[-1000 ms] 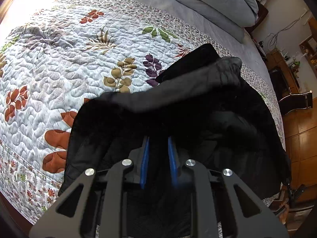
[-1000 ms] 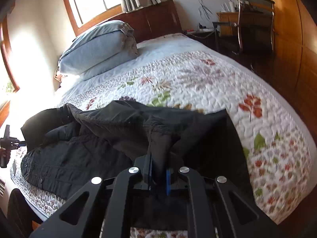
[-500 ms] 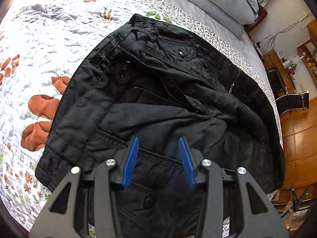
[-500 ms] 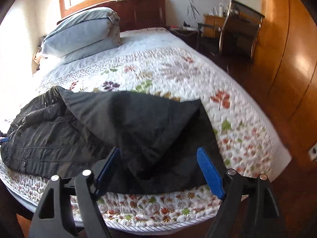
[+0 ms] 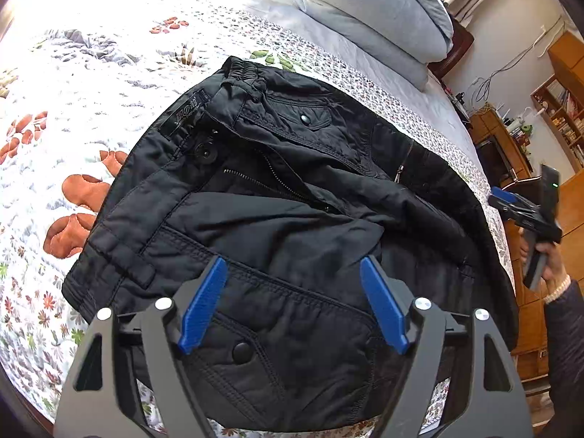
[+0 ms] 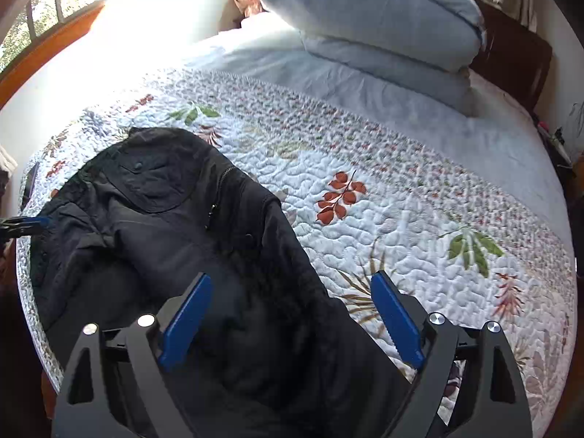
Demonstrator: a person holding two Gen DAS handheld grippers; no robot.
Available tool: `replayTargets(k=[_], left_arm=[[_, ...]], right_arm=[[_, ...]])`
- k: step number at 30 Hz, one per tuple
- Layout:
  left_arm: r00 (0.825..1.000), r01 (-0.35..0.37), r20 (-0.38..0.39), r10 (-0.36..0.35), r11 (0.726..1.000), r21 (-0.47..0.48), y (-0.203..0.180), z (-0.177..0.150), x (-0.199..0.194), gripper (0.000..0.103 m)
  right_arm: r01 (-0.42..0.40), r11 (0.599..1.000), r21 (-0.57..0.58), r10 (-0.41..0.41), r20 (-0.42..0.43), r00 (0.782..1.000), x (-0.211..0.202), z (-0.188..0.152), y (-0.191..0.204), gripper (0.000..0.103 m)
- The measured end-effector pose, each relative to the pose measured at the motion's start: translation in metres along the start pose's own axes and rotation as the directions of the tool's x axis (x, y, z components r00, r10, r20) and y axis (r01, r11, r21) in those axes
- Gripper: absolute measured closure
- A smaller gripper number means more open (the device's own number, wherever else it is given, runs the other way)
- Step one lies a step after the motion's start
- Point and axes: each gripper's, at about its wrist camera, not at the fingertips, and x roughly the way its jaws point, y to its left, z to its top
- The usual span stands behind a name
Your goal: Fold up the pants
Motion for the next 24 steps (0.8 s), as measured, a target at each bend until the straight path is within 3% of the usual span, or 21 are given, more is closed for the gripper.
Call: replayTargets(k=[3, 5, 6, 7, 10, 18, 24], left_arm=[[1.0, 0.002, 0.004, -0.001, 1.0, -0.023, 0.001, -0.005, -0.003, 0.015], [1.0, -0.002, 0.0, 0.002, 1.0, -0.023, 0.0, -0.008, -0.004, 0.015], [1.0, -0.009, -0.002, 0.009, 1.0, -0.019, 0.0, -0.01, -0.005, 0.015], [1.0, -0.02, -0.005, 0.02, 1.0, -0.016, 0.0, -0.011, -0.006, 0.013], [1.0, -0.027, -0.008, 0.027, 0.999, -0.021, 0.0, -0.014, -0.009, 0.013], [0.999, -0.038, 0.015, 0.038, 0.999, 0.002, -0.017, -0.02, -0.023, 0.013], [1.0, 0.01, 0.026, -0.011, 0.999, 0.041, -0.05, -0.026, -0.029, 0.013]], right_arm=[[0.052, 0.998, -0.046, -0.055, -0.077, 0.996, 0.038, 0.007, 0.007, 0.015], [0.079, 0.995, -0.068, -0.085, -0.102, 0.991, 0.052, 0.009, 0.009, 0.024], [0.092, 0.993, -0.075, -0.101, -0.127, 0.987, 0.058, 0.01, 0.007, 0.044], [0.11, 0.991, -0.08, -0.122, -0.156, 0.98, 0.062, 0.012, 0.007, 0.077], [0.116, 0.985, -0.124, -0.133, -0.14, 0.981, 0.057, 0.011, 0.014, 0.093], [0.11, 0.971, -0.21, -0.091, 0.096, 0.991, -0.039, -0.023, 0.067, 0.097], [0.072, 0.961, -0.267, 0.003, 0.27, 0.963, -0.117, -0.085, 0.121, 0.097]])
